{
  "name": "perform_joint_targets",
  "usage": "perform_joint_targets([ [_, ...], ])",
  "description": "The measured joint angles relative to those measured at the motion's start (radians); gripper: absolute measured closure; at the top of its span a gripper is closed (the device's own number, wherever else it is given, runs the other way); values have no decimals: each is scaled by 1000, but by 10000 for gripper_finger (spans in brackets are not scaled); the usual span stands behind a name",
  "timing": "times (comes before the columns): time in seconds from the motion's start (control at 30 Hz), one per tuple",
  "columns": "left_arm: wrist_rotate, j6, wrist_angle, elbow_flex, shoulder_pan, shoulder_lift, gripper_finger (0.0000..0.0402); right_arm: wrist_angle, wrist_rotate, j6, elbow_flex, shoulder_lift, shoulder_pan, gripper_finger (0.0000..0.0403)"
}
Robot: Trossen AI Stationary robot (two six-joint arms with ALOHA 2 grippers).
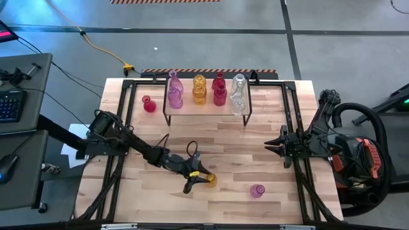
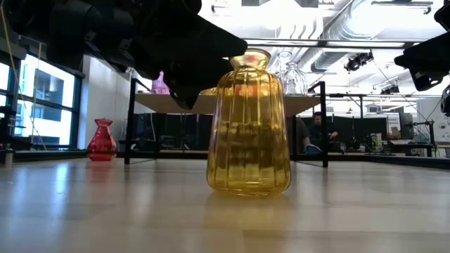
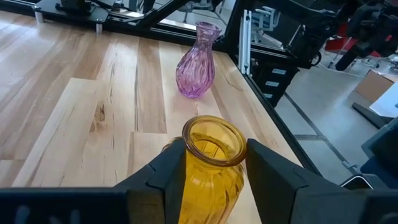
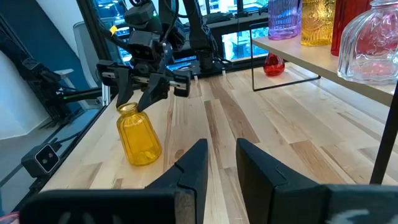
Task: Sort vases onto shelf
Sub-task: Put the yellow vase on the shelf aligned with the other yellow vases
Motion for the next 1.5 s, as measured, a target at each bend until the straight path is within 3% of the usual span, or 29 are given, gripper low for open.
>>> perform_joint_targets([
  [0.63, 14, -58, -16, 0, 0, 0, 293, 0, 0, 0, 0, 0, 0, 336],
  [0.8, -4, -43, -16, 0, -3, 0, 258, 0, 0, 0, 0, 0, 0, 336],
  [1.13, -29, 3, -35, 36, -2, 2, 134, 0, 0, 0, 0, 0, 0, 336],
  [1.5, -25, 35, -139, 117, -2, 2, 117, 0, 0, 0, 0, 0, 0, 336],
])
